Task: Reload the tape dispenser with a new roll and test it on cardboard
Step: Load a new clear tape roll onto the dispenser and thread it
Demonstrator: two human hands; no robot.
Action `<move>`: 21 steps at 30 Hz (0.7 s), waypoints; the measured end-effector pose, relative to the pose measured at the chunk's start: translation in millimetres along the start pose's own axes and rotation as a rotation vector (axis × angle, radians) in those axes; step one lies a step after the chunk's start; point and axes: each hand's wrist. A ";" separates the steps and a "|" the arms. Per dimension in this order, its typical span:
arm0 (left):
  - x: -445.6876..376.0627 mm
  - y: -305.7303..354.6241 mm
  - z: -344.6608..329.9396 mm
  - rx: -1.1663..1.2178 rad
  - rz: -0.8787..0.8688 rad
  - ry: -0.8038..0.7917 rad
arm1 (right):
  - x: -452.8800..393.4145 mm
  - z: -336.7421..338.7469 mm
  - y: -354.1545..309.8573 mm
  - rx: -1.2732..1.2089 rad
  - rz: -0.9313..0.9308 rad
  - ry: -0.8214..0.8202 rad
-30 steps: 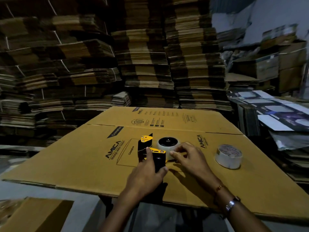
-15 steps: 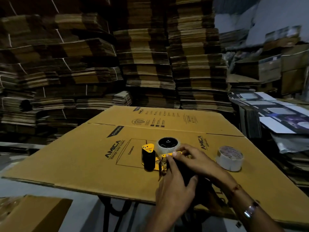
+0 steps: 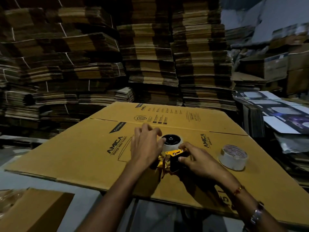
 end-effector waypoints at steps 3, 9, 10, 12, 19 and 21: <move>-26.4 1.6 -7.7 -0.193 -0.051 -0.205 | -1.7 -0.8 -1.9 0.011 0.002 0.003; -36.0 -1.6 -20.5 -0.243 -0.005 -0.368 | -3.0 -0.8 -0.2 -0.009 0.005 0.018; -36.0 -1.4 -20.5 -0.234 -0.004 -0.366 | -3.7 -0.3 0.2 -0.009 0.002 0.021; -35.0 -0.7 -20.4 -0.251 -0.020 -0.358 | -4.7 1.5 0.5 0.001 -0.001 0.031; -14.9 1.6 -32.3 -0.120 0.044 -0.231 | -6.7 4.5 -1.1 -0.002 -0.013 0.047; -6.8 3.3 -33.2 -0.086 0.060 -0.157 | -6.8 4.3 -0.2 -0.008 -0.012 0.044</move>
Point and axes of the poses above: each hand's wrist, its own x-axis away from the middle knuckle, its own z-axis out of the back of the hand, y = z × x, and after that the axes turned 9 degrees about -z, right-handed
